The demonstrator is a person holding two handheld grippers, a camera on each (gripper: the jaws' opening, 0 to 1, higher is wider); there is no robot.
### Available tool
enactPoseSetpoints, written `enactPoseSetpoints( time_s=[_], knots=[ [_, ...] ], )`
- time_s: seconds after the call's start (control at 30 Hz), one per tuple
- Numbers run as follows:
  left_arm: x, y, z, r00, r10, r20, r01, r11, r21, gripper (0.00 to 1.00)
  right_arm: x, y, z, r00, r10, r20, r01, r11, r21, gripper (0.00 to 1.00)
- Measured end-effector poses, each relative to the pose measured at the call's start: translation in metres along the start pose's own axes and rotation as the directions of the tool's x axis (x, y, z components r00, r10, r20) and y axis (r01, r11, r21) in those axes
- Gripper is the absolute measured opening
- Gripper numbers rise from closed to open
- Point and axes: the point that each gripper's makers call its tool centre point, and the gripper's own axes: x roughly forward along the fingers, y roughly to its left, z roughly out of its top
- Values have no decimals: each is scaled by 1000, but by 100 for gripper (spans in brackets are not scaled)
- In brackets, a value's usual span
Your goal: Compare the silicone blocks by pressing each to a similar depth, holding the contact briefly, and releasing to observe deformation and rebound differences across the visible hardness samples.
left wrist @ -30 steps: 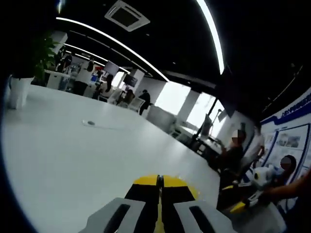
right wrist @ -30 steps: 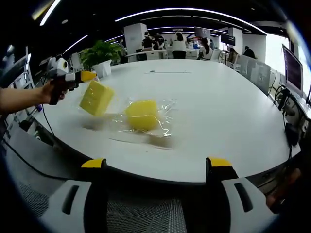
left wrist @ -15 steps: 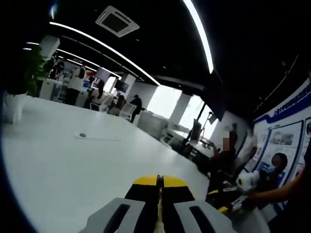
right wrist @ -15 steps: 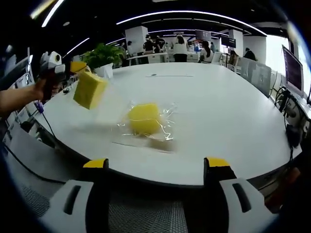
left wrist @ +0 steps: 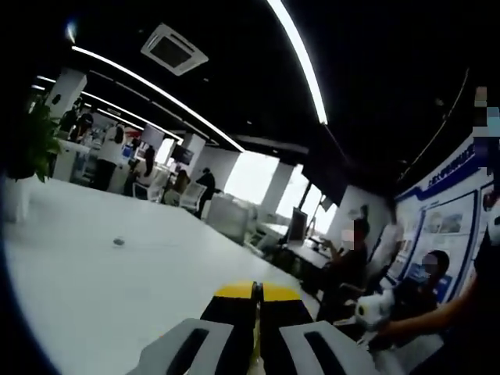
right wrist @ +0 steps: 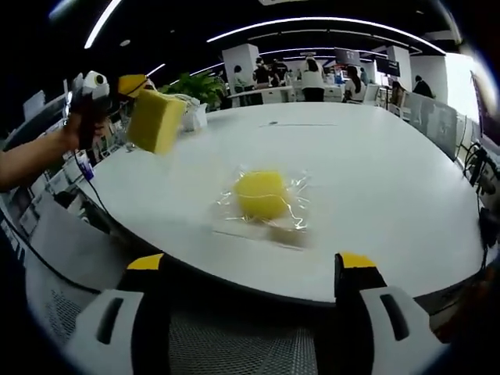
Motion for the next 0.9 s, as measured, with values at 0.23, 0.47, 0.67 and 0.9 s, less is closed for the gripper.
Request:
enactPoseSetpoints(
  time_s=[0.23,0.47,0.67,0.9],
  knots=[
    [2,-25,11,999,-32,7,32,999,5,0,-8,8,14,998,54,42,-55,998,24,88],
    [3,-52,29,996,-82,41,81,996,35,0,-16,34,71,974,158,160,-152,987,-50,90],
    [5,-66,36,992,-122,44,120,992,35,0,-20,62,102,948,245,204,-233,969,-79,89],
    [1,-85,47,979,-193,64,193,981,2,0,-27,93,136,911,330,246,-310,943,-119,82]
  ],
)
